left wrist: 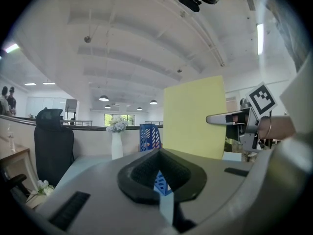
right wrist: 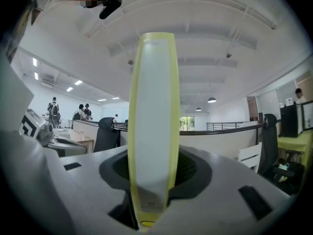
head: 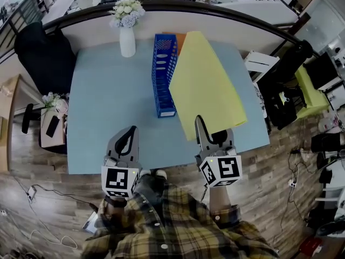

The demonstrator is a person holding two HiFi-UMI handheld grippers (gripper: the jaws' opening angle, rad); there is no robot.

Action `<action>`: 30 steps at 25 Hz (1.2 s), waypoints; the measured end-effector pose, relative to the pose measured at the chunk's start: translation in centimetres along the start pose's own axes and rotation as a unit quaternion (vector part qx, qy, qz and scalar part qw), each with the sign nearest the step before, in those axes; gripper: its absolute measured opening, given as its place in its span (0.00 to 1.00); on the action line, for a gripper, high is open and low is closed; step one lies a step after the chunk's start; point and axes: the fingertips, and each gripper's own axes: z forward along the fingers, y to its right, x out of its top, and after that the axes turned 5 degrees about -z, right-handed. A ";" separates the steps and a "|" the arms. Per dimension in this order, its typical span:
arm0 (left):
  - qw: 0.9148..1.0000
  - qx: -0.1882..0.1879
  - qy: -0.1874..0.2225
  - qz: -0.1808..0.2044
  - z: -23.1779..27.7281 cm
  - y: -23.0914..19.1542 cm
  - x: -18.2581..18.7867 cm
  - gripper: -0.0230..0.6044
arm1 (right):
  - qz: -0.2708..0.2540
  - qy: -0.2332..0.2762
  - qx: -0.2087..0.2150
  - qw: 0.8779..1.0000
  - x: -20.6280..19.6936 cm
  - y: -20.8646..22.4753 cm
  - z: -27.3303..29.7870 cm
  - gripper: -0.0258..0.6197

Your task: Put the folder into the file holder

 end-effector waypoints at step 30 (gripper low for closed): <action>0.999 0.014 -0.028 -0.019 4.4 -4.9 -1.7 0.03 | 0.033 0.031 -0.015 0.999 0.6 -0.4 11.7 0.30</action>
